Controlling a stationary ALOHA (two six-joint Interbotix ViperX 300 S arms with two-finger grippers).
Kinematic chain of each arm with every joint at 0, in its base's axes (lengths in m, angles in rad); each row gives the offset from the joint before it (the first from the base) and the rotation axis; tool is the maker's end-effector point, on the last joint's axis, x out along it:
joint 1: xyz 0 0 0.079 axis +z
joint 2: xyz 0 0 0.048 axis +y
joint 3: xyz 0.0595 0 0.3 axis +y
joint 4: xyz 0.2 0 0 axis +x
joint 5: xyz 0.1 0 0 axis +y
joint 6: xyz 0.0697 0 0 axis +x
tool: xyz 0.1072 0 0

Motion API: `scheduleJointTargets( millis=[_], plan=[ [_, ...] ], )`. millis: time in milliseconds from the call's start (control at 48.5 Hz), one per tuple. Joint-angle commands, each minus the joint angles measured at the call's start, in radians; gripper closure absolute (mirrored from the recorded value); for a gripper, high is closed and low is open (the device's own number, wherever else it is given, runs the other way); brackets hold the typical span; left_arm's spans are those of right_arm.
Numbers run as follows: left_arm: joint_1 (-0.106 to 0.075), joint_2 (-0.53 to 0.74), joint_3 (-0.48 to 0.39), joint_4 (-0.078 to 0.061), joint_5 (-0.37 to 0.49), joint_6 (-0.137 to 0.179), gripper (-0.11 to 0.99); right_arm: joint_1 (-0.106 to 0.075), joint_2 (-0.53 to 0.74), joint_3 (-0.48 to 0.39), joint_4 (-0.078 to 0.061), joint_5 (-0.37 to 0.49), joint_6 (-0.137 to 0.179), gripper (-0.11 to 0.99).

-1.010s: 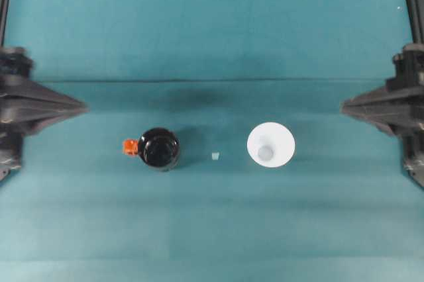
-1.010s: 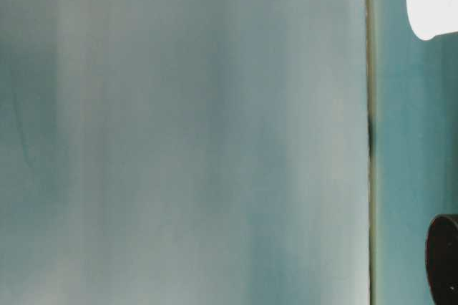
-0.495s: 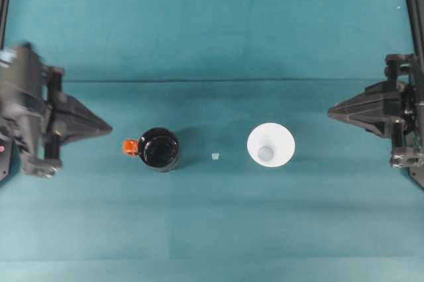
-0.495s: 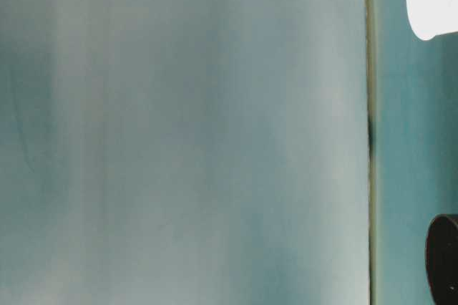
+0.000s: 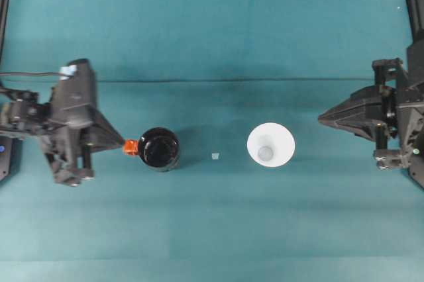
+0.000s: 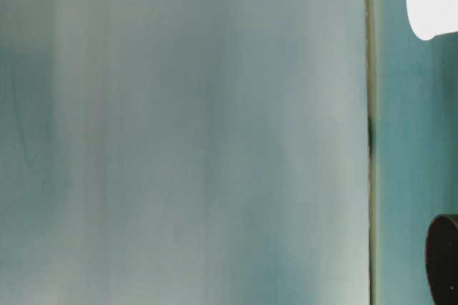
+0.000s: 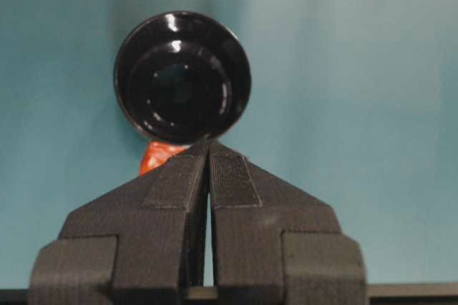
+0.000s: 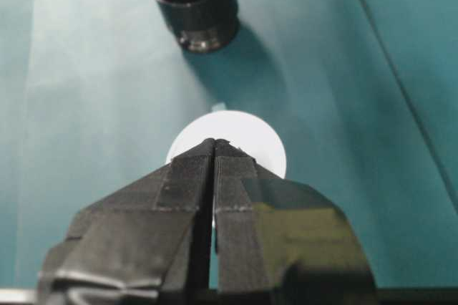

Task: Put the paper cup into the moved red handle cup holder.

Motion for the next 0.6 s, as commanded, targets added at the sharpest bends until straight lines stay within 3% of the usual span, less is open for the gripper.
scheduleJointTargets(
  millis=[0, 144, 206, 289, 474, 577],
  plan=[
    [-0.003, 0.015, -0.026, 0.002, -0.003, -0.003, 0.85, -0.002, 0.014, -0.025, 0.003, -0.006, 0.009, 0.98],
    [-0.003, 0.034, -0.023, 0.002, -0.003, -0.008, 0.85, -0.002, 0.017, -0.028, 0.003, -0.005, 0.009, 0.98],
    [-0.003, 0.040, -0.021, 0.002, -0.003, -0.006, 0.79, -0.002, 0.017, -0.028, 0.003, -0.003, 0.009, 0.98],
    [0.000, 0.058, -0.020, 0.003, -0.005, 0.000, 0.60, -0.002, 0.015, -0.028, 0.003, 0.002, 0.009, 0.98],
    [-0.002, 0.152, -0.020, 0.002, 0.002, 0.011, 0.05, -0.002, 0.017, -0.028, 0.003, 0.012, 0.009, 0.98],
    [0.000, 0.209, -0.023, 0.003, 0.015, 0.046, -0.10, -0.002, 0.017, -0.028, 0.003, 0.012, 0.011, 0.98]
  ],
)
